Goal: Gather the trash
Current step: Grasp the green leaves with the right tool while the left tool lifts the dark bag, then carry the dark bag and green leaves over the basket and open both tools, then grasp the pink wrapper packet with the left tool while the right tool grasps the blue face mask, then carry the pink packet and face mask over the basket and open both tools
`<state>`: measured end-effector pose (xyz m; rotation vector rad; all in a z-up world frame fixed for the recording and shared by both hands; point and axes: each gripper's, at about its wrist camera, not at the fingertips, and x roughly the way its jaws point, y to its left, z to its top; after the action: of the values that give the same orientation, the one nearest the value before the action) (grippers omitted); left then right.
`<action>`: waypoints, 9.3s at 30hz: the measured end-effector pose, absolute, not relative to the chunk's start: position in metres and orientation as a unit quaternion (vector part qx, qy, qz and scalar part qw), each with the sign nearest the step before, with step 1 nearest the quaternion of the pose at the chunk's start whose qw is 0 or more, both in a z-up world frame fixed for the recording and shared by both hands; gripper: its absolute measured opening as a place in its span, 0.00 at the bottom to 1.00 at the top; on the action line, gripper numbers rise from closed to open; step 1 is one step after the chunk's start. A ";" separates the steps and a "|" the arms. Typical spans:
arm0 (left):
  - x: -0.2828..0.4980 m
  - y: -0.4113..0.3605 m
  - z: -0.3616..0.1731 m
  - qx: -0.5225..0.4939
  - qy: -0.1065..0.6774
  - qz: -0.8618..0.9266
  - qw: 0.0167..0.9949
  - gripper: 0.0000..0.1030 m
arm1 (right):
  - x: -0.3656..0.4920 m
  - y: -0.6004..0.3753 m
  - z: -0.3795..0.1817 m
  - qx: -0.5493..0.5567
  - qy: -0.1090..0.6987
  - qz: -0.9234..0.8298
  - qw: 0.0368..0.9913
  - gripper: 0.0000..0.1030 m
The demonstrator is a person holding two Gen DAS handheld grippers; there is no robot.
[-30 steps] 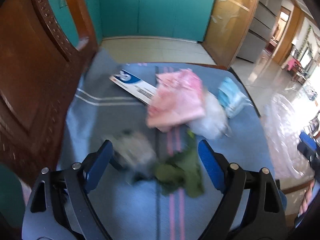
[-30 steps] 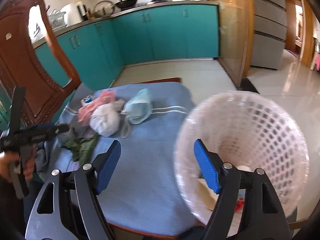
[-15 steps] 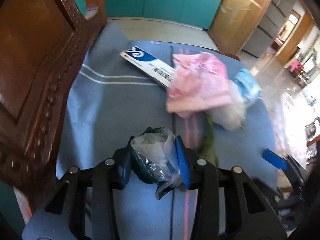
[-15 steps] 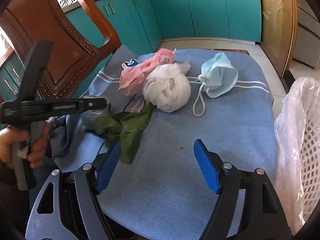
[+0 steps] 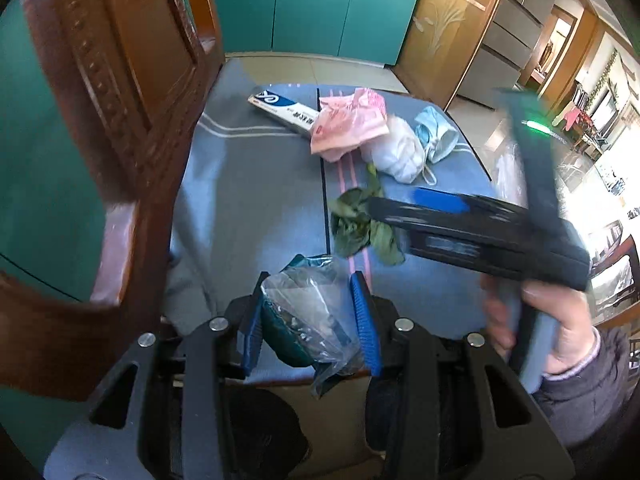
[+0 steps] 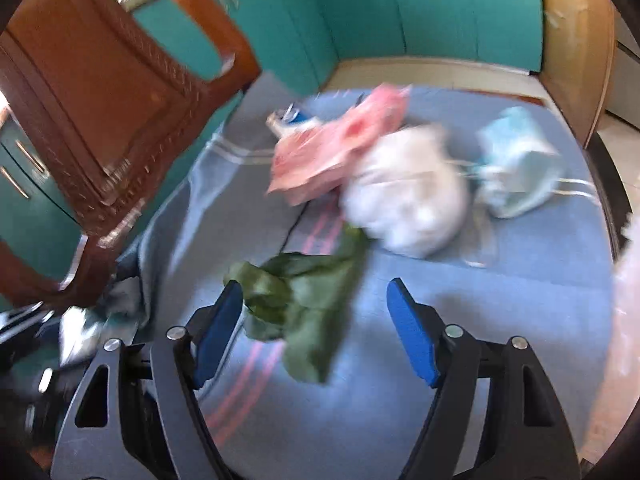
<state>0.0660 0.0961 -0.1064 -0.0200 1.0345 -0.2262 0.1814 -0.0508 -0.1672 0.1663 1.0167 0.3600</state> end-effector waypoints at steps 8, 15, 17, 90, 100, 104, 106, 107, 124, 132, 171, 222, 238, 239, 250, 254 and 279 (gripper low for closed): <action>0.069 0.099 -0.109 -0.023 0.489 -0.115 0.864 0.40 | 0.169 -0.029 -0.174 0.003 0.472 0.149 0.869 0.24; 0.088 0.078 -0.121 -0.032 0.482 -0.145 0.863 0.40 | 0.120 -0.108 -0.158 0.039 0.471 0.126 0.872 0.22; 0.097 0.067 -0.129 -0.022 0.483 -0.152 0.862 0.40 | 0.109 -0.127 -0.156 0.046 0.469 0.111 0.875 0.22; 0.101 0.002 -0.111 0.067 0.454 -0.124 0.880 0.47 | 0.057 -0.226 -0.071 0.102 0.321 0.012 0.942 0.27; 0.111 -0.114 -0.090 0.119 0.418 -0.227 0.871 0.47 | 0.017 -0.316 -0.070 0.134 0.305 -0.100 0.938 0.27; 0.112 -0.169 -0.092 0.140 0.410 -0.272 0.859 0.47 | 0.003 -0.339 -0.073 0.146 0.303 -0.130 0.933 0.27; 0.114 -0.198 -0.095 0.141 0.415 -0.303 0.847 0.47 | -0.006 -0.349 -0.075 0.149 0.302 -0.145 0.930 0.27; 0.113 -0.207 -0.096 0.141 0.416 -0.313 0.842 0.47 | -0.008 -0.353 -0.076 0.151 0.302 -0.149 0.929 0.27; 0.129 -0.258 -0.120 0.146 0.423 -0.345 0.825 0.78 | -0.006 -0.368 -0.095 0.170 0.315 -0.152 0.921 0.27; 0.148 -0.192 -0.102 0.116 0.406 -0.250 0.871 0.79 | 0.010 -0.360 -0.103 0.171 0.337 -0.140 0.915 0.35; 0.156 0.052 -0.147 -0.003 0.507 -0.141 0.851 0.44 | 0.235 -0.168 -0.160 0.107 0.449 0.044 0.886 0.26; 0.127 0.044 -0.148 0.040 0.511 -0.086 0.854 0.82 | 0.106 -0.144 -0.146 0.030 0.444 0.117 0.888 0.44; 0.135 0.006 -0.175 0.071 0.533 -0.085 0.839 0.74 | 0.102 -0.156 -0.143 0.009 0.437 0.059 0.897 0.72; 0.134 0.005 -0.176 0.071 0.535 -0.087 0.838 0.68 | 0.105 -0.154 -0.146 0.005 0.437 0.062 0.897 0.72; 0.119 0.012 -0.171 0.083 0.520 -0.086 0.846 0.48 | 0.125 -0.136 -0.174 -0.021 0.462 0.075 0.883 0.72; 0.116 0.019 -0.161 0.072 0.512 -0.085 0.852 0.43 | 0.123 -0.132 -0.177 -0.012 0.462 0.082 0.883 0.54; 0.104 -0.033 -0.072 0.077 0.431 -0.160 0.885 0.43 | 0.062 -0.240 -0.071 0.068 0.330 0.009 0.941 0.39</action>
<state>0.1038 -0.0335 -0.0719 0.1609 0.8956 -0.3328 0.0621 -0.2400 -0.0706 0.1383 0.6736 0.0180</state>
